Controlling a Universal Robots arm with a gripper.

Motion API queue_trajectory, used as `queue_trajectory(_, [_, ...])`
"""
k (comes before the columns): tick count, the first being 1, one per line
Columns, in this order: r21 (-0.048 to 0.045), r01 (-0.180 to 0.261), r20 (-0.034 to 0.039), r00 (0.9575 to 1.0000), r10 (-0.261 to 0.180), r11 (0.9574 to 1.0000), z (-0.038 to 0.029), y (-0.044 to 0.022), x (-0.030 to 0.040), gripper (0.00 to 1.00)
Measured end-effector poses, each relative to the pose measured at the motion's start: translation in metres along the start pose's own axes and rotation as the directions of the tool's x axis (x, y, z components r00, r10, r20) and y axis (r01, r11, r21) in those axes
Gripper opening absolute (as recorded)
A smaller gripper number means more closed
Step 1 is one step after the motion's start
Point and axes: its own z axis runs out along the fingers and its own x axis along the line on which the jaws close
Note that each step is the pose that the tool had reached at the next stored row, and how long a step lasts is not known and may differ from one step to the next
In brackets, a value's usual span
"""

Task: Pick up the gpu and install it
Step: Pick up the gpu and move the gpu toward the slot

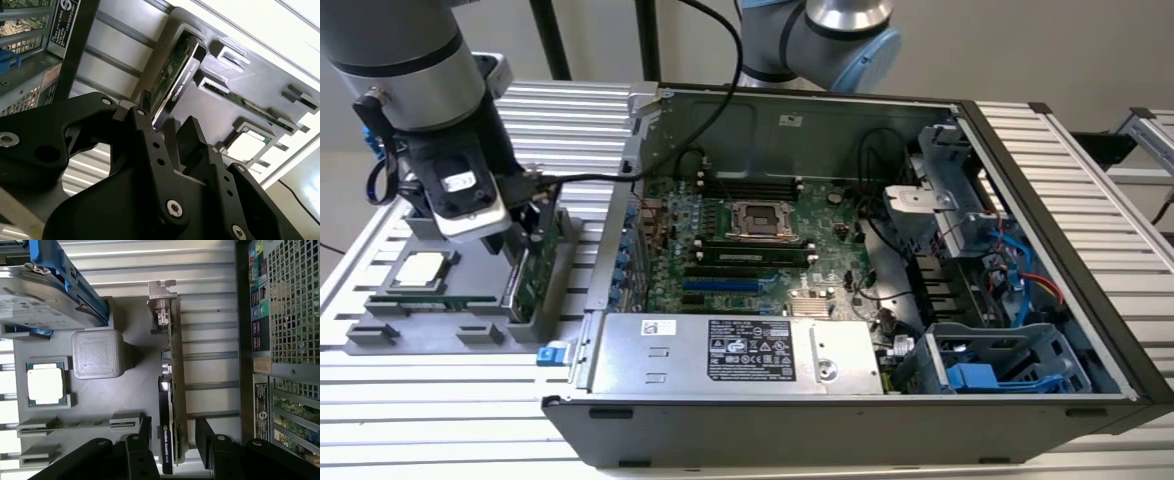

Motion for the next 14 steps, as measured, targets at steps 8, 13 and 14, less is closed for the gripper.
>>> queue_trajectory(8, [0.0001, 0.000, 0.0000, 1.0000, 0.000, 1.0000, 0.0058, -0.0003, 0.0002, 1.00])
queue_trajectory(13, [0.0001, 0.000, 0.0000, 1.0000, 0.000, 1.0000, 0.0092, -0.0005, 0.0003, 1.00])
queue_trajectory(14, [0.0000, 0.000, 0.0000, 1.0000, 0.000, 1.0000, 0.0099, -0.0005, 0.0003, 1.00])
